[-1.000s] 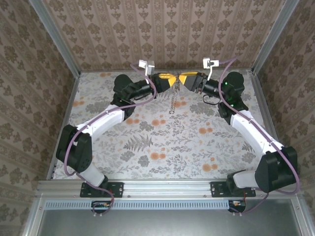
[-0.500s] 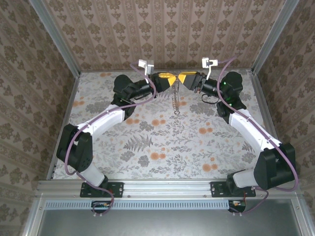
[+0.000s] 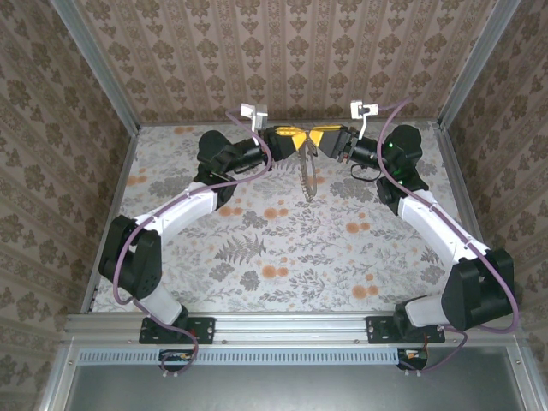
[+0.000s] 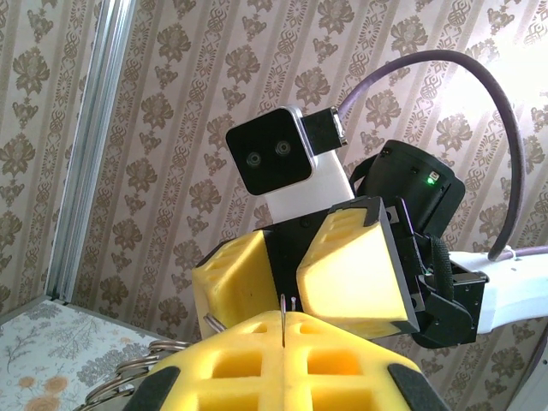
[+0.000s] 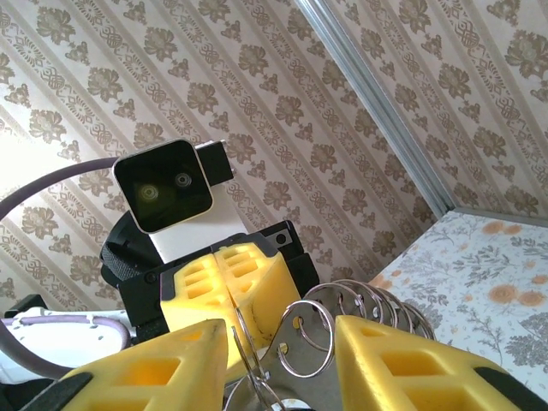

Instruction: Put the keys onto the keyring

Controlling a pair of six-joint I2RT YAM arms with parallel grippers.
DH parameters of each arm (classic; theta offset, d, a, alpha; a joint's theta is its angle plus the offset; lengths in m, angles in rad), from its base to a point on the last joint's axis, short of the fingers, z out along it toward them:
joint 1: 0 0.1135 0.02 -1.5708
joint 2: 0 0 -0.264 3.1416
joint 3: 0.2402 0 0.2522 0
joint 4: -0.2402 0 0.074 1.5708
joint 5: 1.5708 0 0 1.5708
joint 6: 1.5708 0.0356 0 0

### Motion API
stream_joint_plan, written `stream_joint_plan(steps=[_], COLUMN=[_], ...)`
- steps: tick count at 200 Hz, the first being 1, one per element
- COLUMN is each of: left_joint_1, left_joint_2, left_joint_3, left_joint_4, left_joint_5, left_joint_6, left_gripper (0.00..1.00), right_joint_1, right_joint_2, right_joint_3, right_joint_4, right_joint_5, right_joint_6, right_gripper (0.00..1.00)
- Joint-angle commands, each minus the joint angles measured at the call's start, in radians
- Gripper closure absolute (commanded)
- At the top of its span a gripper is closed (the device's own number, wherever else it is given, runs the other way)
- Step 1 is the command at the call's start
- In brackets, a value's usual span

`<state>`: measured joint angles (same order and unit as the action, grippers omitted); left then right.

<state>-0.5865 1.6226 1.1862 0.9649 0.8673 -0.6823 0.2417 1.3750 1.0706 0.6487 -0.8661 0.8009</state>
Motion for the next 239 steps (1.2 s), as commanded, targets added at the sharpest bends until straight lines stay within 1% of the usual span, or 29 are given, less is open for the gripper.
stream_joint_plan(steps=[1, 41, 77, 95, 192, 234, 239], left_joint_1=[0.008, 0.008, 0.008, 0.008, 0.007, 0.008, 0.008], left_joint_2=[0.002, 0.002, 0.0, 0.003, 0.004, -0.003, -0.006], left_joint_3=[0.008, 0.009, 0.005, 0.006, 0.001, -0.003, -0.005], left_joint_4=[0.063, 0.063, 0.065, 0.065, 0.065, 0.037, 0.032], left_joint_5=[-0.006, -0.008, -0.011, -0.011, -0.008, -0.02, -0.025], left_joint_6=[-0.022, -0.022, -0.022, -0.022, -0.023, -0.008, -0.003], left_gripper=[1.0, 1.0, 1.0, 1.0, 1.0, 1.0, 0.96], right_joint_1=[0.016, 0.017, 0.017, 0.018, 0.02, 0.021, 0.019], right_joint_2=[-0.006, -0.014, -0.018, -0.019, -0.022, -0.034, -0.038], right_joint_3=[-0.008, -0.014, -0.023, -0.023, -0.009, -0.008, -0.008], right_joint_4=[0.04, 0.037, 0.035, 0.035, 0.021, -0.027, -0.042], right_joint_5=[-0.045, -0.045, -0.044, -0.046, -0.036, -0.005, 0.005], right_joint_6=[0.004, 0.003, 0.001, 0.002, -0.003, -0.032, -0.04], right_gripper=[0.6, 0.6, 0.67, 0.69, 1.0, 1.0, 1.0])
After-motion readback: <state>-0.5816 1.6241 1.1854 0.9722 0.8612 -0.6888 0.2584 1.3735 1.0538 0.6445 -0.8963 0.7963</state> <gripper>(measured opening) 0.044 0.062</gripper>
